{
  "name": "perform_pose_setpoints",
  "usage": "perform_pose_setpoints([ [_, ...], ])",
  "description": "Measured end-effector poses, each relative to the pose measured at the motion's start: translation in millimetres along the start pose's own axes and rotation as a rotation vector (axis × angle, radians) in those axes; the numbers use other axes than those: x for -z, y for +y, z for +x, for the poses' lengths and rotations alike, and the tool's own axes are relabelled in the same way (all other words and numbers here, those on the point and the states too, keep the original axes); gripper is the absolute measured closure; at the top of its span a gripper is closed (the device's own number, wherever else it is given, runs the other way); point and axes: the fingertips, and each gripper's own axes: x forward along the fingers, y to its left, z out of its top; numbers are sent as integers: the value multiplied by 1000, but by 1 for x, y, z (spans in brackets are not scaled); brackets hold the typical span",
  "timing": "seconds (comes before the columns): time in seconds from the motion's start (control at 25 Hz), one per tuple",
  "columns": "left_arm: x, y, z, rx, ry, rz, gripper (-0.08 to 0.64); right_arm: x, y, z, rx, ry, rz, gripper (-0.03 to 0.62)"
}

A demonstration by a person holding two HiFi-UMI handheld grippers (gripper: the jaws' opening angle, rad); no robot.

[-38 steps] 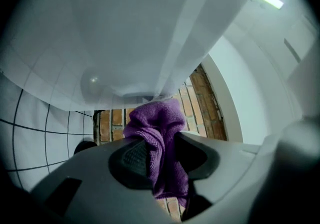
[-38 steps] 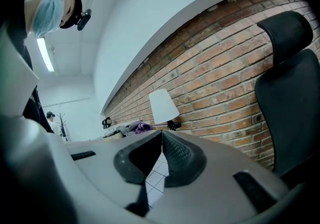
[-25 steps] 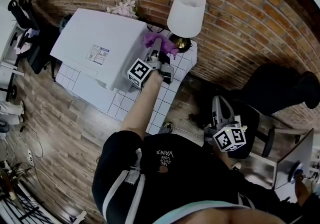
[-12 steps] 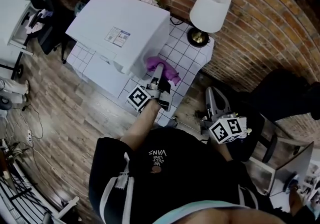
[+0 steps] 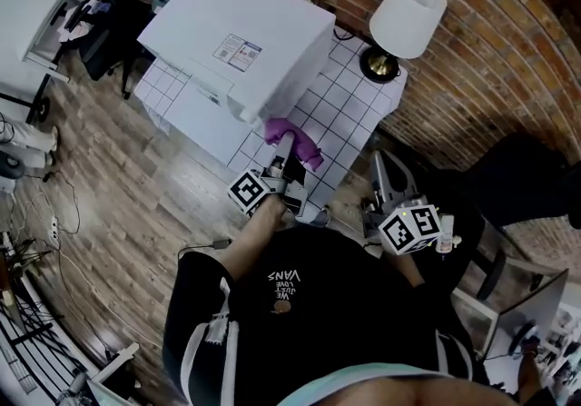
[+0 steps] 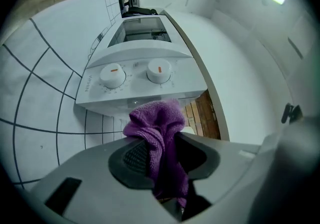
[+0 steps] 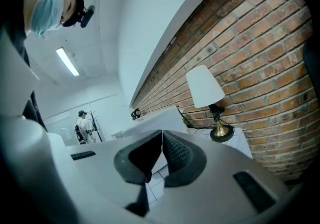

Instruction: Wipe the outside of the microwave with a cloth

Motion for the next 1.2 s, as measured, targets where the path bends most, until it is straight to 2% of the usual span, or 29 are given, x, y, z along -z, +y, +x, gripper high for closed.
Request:
perform_pose_setpoints([
  [0.2, -4, 15, 27, -12, 16, 34, 420, -1, -10, -8, 40, -6, 1, 589],
  [0.4, -6, 24, 70, -4, 2, 68, 420, -7, -39, -31, 131, -25, 6, 588],
  [0.8, 18, 45, 179, -9, 9, 100, 420, -16, -99, -78, 297, -52, 21, 589],
  [1.2, 31, 58, 251, -35, 21, 122, 420, -17, -127, -95, 363, -37, 45, 589],
])
